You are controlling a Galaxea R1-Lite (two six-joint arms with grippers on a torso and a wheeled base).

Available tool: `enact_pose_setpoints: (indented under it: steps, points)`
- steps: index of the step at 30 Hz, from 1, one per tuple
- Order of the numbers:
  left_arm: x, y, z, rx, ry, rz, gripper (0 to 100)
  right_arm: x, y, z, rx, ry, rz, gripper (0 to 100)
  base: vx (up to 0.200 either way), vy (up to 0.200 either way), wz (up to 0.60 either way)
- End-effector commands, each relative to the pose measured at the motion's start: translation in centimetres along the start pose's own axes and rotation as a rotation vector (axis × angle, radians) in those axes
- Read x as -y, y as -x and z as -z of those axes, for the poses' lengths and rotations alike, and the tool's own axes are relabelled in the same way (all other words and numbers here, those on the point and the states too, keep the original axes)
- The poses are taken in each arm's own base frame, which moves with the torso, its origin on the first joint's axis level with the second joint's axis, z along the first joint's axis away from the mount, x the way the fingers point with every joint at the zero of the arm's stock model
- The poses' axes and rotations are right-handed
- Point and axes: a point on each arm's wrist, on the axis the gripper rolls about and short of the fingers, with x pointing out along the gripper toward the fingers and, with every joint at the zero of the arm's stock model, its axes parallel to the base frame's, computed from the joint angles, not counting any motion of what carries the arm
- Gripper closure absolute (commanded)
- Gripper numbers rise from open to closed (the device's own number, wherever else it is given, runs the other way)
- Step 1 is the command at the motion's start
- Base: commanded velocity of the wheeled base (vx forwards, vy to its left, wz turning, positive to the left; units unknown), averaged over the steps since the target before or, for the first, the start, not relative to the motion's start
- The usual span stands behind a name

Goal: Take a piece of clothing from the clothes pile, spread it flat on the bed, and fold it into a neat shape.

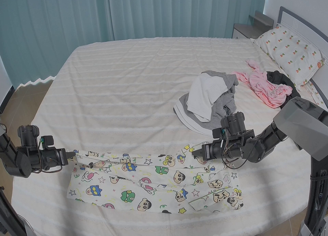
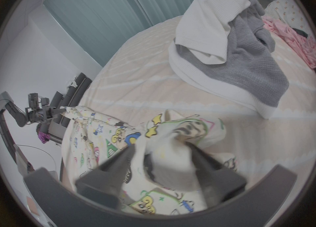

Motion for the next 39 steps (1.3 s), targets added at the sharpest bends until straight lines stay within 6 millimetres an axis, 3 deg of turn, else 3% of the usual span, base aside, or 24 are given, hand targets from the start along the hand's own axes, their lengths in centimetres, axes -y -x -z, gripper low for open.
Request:
enact_pose_setpoints:
  steps: [1,9,20,39]
  points:
    - [-0.1,0.0,0.0,0.000,0.000,-0.004,100,0.7,-0.4,0.5,0.001,0.018,0.036,100,0.000,0.000,0.00]
    - [0.1,0.2,-0.4,0.044,-0.027,-0.010,100,1.2,1.8,1.7,0.067,0.031,0.040,100,0.000,0.000,0.00]
    - [0.2,0.7,0.4,0.081,-0.083,-0.013,100,2.4,5.8,4.2,0.092,0.018,-0.114,100,0.000,0.000,0.00]
    - [-0.6,-0.4,2.8,-0.018,-0.062,-0.017,100,1.8,7.1,10.6,-0.044,0.044,-0.167,100,0.000,0.000,0.00]
